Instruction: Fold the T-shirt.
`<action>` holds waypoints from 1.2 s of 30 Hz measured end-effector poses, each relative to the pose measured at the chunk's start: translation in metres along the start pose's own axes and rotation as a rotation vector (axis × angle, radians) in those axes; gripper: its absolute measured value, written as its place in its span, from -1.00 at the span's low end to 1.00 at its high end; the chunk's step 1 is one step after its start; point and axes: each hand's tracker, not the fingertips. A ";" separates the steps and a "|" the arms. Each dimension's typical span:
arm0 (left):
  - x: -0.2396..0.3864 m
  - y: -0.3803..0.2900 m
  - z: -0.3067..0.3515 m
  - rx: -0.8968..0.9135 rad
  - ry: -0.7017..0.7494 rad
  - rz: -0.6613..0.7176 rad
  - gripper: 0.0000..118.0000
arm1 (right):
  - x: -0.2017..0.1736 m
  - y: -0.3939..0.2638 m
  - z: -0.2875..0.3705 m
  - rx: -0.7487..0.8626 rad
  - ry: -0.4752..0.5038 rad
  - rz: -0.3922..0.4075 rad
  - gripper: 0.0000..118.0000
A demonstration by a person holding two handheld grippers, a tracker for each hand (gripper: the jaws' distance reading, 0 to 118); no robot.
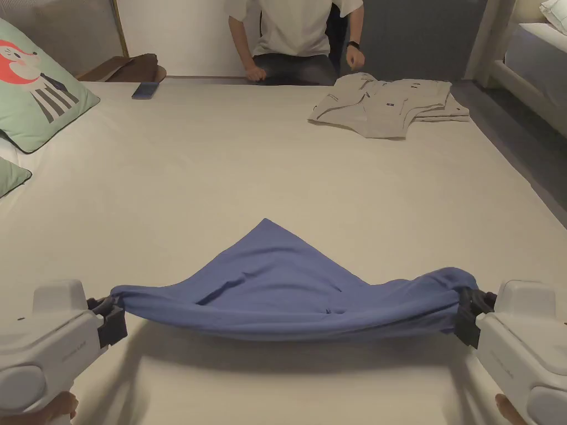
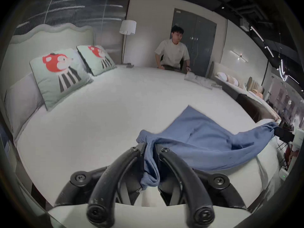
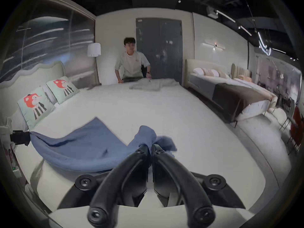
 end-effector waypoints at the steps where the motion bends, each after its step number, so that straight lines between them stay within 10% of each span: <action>1: 0.002 0.015 -0.002 0.016 -0.001 -0.009 -0.89 | 0.000 0.014 -0.006 0.026 0.009 0.004 -0.97; 25: 0.067 0.331 -0.108 0.356 0.057 -0.070 -0.89 | -0.034 0.295 -0.148 0.402 -0.063 0.198 -0.97; 36: 0.067 0.340 -0.193 0.369 0.162 -0.135 -0.89 | -0.047 0.283 -0.245 0.319 -0.052 0.276 -0.97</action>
